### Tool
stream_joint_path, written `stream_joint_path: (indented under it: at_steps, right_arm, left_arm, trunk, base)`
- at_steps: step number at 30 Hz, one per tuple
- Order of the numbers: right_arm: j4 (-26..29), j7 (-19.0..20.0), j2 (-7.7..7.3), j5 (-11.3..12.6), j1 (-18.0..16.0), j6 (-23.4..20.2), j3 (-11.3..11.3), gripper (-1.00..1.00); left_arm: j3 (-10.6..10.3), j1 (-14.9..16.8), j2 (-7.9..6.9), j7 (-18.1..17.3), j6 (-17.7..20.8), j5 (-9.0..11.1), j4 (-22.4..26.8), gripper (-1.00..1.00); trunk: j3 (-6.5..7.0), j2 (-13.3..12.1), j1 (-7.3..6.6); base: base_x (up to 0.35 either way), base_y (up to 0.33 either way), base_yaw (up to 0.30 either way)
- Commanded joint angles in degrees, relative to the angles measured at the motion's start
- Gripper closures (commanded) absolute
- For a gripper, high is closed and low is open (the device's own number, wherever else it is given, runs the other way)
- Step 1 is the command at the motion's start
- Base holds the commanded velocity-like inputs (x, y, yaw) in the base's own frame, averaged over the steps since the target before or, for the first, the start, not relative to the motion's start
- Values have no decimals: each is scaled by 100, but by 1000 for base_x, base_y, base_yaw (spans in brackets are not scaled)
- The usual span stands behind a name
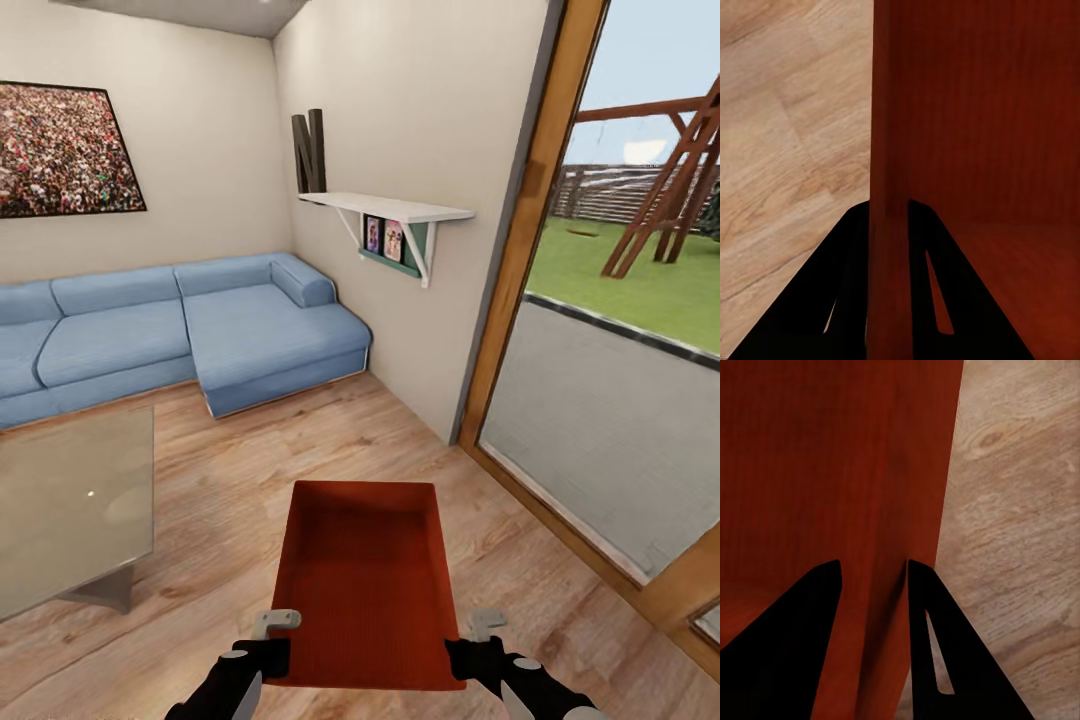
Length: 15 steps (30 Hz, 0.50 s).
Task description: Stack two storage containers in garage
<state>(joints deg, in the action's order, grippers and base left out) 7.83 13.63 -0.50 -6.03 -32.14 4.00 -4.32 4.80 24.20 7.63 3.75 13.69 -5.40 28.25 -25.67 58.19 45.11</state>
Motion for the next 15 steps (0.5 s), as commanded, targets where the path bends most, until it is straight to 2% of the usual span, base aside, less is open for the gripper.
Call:
stream_joint_path:
  at_steps: [1,15]
  right_arm:
    - [-18,254,-1,-65,-3,24,27,100]
    - [-18,254,-3,-65,-3,38,27,100]
  left_arm:
    - [12,2,-46,3,32,-59,22,100]
    - [12,3,-44,3,37,-66,22,100]
  trunk:
    - [21,-38,-22]
    - [382,-599,-330]
  base:
    - [0,0,148]
    - [0,0,157]
